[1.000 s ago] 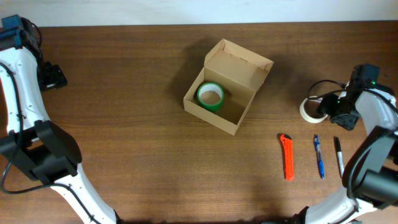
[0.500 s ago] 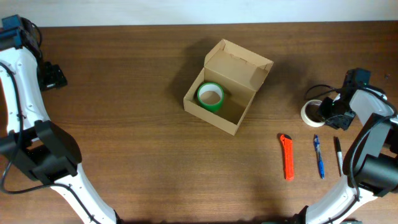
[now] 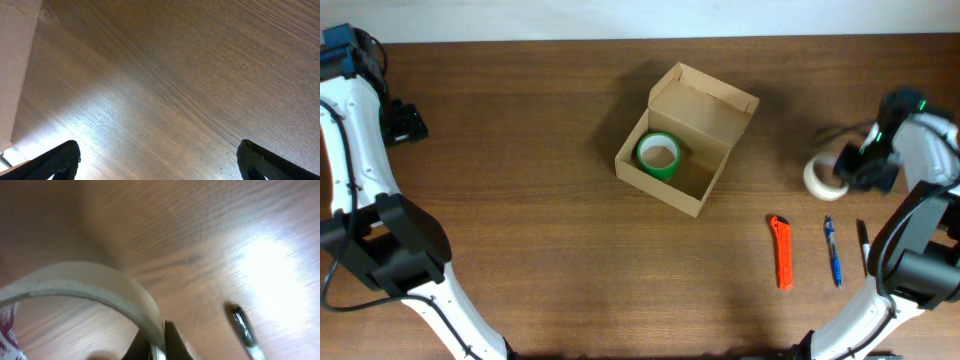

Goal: Pack container
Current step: 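Grasp the white masking tape roll with the right gripper, then lower the white tape into the box on top of the green tape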

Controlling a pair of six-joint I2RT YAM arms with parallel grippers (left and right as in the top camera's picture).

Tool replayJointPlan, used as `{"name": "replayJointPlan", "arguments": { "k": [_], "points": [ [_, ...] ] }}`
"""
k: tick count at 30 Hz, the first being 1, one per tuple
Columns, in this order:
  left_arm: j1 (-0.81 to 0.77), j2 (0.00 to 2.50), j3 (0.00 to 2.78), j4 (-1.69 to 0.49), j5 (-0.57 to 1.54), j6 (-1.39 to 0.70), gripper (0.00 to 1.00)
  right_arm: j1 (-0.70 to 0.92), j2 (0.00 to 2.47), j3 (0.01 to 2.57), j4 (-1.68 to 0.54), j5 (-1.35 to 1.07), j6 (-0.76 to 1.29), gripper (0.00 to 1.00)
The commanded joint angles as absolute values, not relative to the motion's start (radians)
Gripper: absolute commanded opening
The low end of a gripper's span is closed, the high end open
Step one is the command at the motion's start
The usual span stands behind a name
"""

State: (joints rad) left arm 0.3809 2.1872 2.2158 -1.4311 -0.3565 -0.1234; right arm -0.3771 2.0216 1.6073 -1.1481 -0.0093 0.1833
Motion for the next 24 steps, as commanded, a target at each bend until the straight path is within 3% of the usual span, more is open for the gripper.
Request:
{"name": "replayJointPlan", "arguments": {
  "k": [1, 9, 17, 24],
  "points": [
    [0.385, 2.193, 2.211, -1.431, -0.363, -0.114, 1.00, -0.314, 1.987, 1.908, -1.267, -0.027, 0.105, 0.04],
    [0.385, 2.193, 2.211, -1.431, -0.363, -0.114, 1.00, -0.010, 1.987, 2.548, -1.552, -0.034, -0.024, 0.04],
    [0.385, 2.193, 2.211, -1.431, -0.363, -0.114, 1.00, 0.351, 2.042, 2.523, -1.581, 0.019, -0.053, 0.04],
    [0.385, 2.193, 2.211, -1.431, -0.363, -0.114, 1.00, 0.452, 2.203, 2.503, -1.565, 0.061, -0.044, 0.04]
  ]
}}
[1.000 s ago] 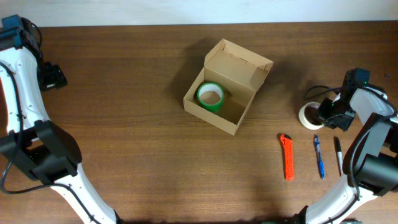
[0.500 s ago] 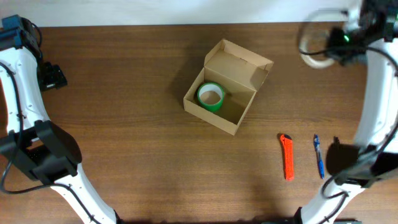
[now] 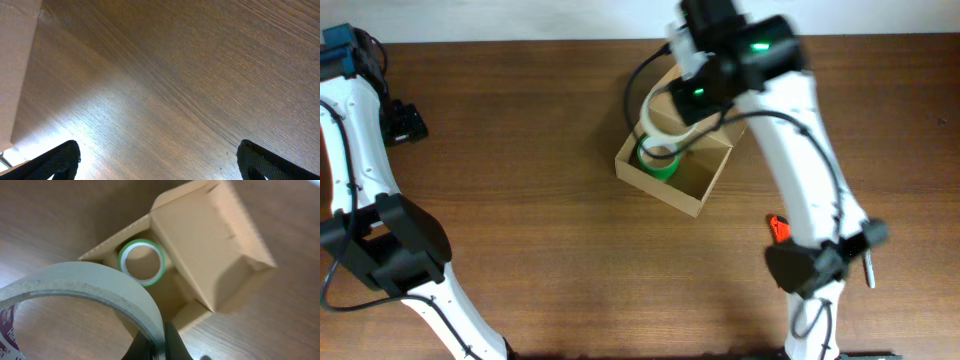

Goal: Pack container
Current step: 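Lower the white tape into the box on top of the green tape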

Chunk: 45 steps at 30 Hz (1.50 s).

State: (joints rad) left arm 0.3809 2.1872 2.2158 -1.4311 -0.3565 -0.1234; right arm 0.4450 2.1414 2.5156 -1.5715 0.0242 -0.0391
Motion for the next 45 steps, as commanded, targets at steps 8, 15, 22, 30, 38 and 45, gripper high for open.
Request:
{"name": "replayJointPlan", "arguments": {
  "k": [8, 15, 22, 30, 38, 45],
  "points": [
    [0.385, 2.193, 2.211, -1.431, -0.363, -0.114, 1.00, 0.426, 2.377, 2.503, -1.470, 0.060, 0.027, 0.04],
    [0.385, 2.193, 2.211, -1.431, -0.363, -0.114, 1.00, 0.406, 2.429, 2.502, -1.462, 0.059, 0.035, 0.03],
    [0.385, 2.193, 2.211, -1.431, -0.363, -0.114, 1.00, 0.399, 2.433, 2.448, -1.467, 0.053, 0.038, 0.04],
    [0.385, 2.193, 2.211, -1.431, -0.363, -0.114, 1.00, 0.399, 2.433, 2.359, -1.444, 0.053, 0.038, 0.04],
    [0.385, 2.193, 2.211, -1.431, -0.363, -0.114, 1.00, 0.399, 2.434, 2.345, -1.389, 0.045, 0.038, 0.04],
    [0.385, 2.193, 2.211, -1.431, -0.363, -0.114, 1.00, 0.399, 2.444, 2.342, -1.331, 0.033, 0.038, 0.04]
  ]
}}
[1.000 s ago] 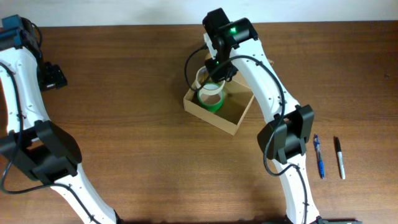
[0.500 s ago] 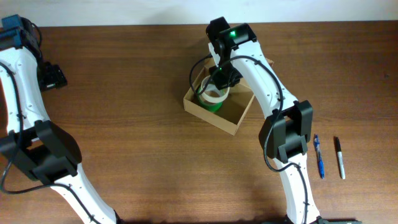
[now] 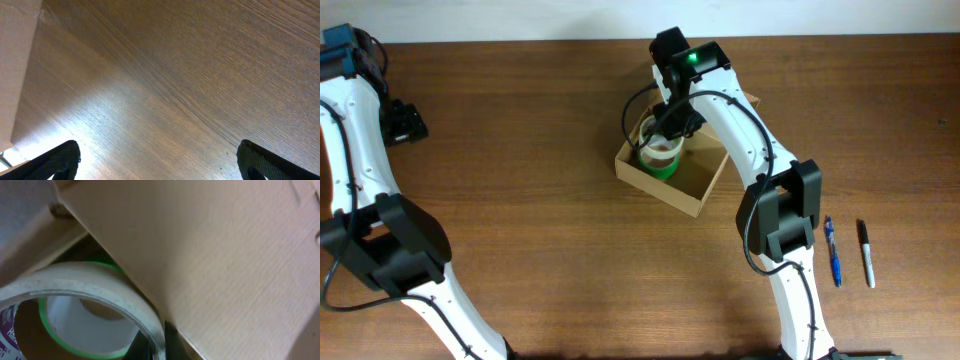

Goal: Pack container
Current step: 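Lower the white tape into the box on top of the green tape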

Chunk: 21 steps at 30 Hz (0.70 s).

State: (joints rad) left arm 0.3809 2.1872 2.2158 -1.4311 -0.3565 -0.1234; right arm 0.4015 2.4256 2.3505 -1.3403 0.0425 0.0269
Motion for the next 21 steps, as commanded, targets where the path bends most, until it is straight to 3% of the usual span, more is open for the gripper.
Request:
{"name": "replayJointPlan", "arguments": {
  "k": [1, 21],
  "points": [
    [0.385, 2.193, 2.211, -1.431, -0.363, -0.114, 1.00, 0.399, 2.445, 2.339, -1.327, 0.034, 0.038, 0.04],
    [0.385, 2.193, 2.211, -1.431, -0.363, -0.114, 1.00, 0.404, 2.448, 2.293, -1.285, 0.008, 0.038, 0.04]
  ]
}}
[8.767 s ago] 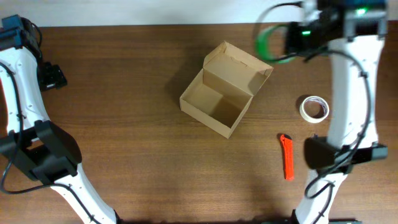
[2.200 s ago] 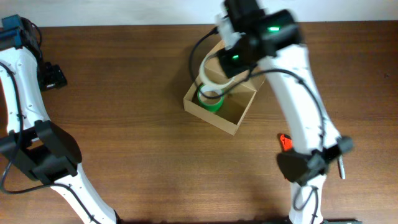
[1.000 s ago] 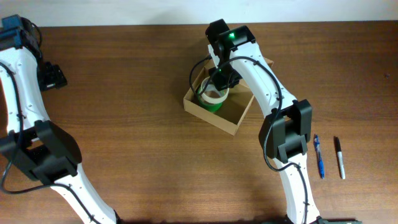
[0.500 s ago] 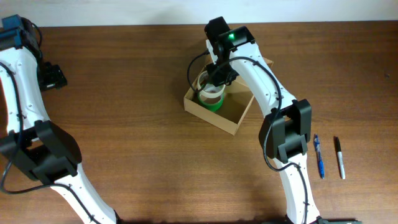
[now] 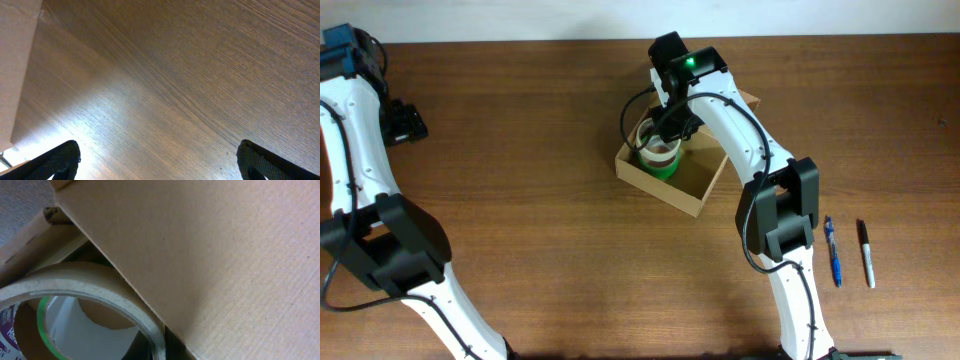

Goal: Pack container
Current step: 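Lower the white tape into the box on top of the green tape, then release the white tape and move the right gripper over the orange cutter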

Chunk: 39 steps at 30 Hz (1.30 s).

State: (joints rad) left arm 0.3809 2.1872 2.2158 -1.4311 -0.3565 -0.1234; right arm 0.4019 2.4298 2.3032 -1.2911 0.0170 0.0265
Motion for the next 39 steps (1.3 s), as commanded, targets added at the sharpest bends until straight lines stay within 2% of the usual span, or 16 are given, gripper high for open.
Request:
{"name": "replayJointPlan", "arguments": {
  "k": [1, 15, 16, 17, 18, 20, 22, 30, 31, 35, 39],
  "points": [
    [0.385, 2.193, 2.211, -1.431, -0.363, -0.114, 1.00, 0.406, 2.449, 2.293, -1.285, 0.008, 0.038, 0.04],
    [0.385, 2.193, 2.211, -1.431, -0.363, -0.114, 1.00, 0.407, 2.488, 2.290, -1.304, 0.009, 0.041, 0.04],
    [0.385, 2.193, 2.211, -1.431, -0.363, -0.114, 1.00, 0.407, 2.488, 2.290, -1.305, 0.009, 0.041, 0.12],
    [0.385, 2.193, 2.211, -1.431, -0.363, -0.114, 1.00, 0.407, 2.488, 2.290, -1.309, 0.008, 0.041, 0.31],
    [0.385, 2.193, 2.211, -1.431, -0.363, -0.114, 1.00, 0.408, 2.488, 2.290, -1.312, 0.007, 0.041, 0.36],
    [0.385, 2.193, 2.211, -1.431, -0.363, -0.114, 1.00, 0.414, 2.486, 2.290, -1.319, 0.008, 0.032, 0.34],
    [0.385, 2.193, 2.211, -1.431, -0.363, -0.114, 1.00, 0.420, 2.480, 2.292, -1.323, 0.019, 0.030, 0.27],
    [0.385, 2.193, 2.211, -1.431, -0.363, -0.114, 1.00, 0.459, 2.371, 2.385, -1.384, 0.102, 0.040, 0.28],
    [0.385, 2.193, 2.211, -1.431, -0.363, -0.114, 1.00, 0.464, 2.351, 2.411, -1.402, 0.102, 0.042, 0.30],
    [0.385, 2.193, 2.211, -1.431, -0.363, -0.114, 1.00, 0.485, 2.261, 2.527, -1.459, 0.166, 0.046, 0.48],
    [0.385, 2.193, 2.211, -1.431, -0.363, -0.114, 1.00, 0.498, 2.179, 2.624, -1.536, 0.270, 0.060, 0.48]
  ]
}}
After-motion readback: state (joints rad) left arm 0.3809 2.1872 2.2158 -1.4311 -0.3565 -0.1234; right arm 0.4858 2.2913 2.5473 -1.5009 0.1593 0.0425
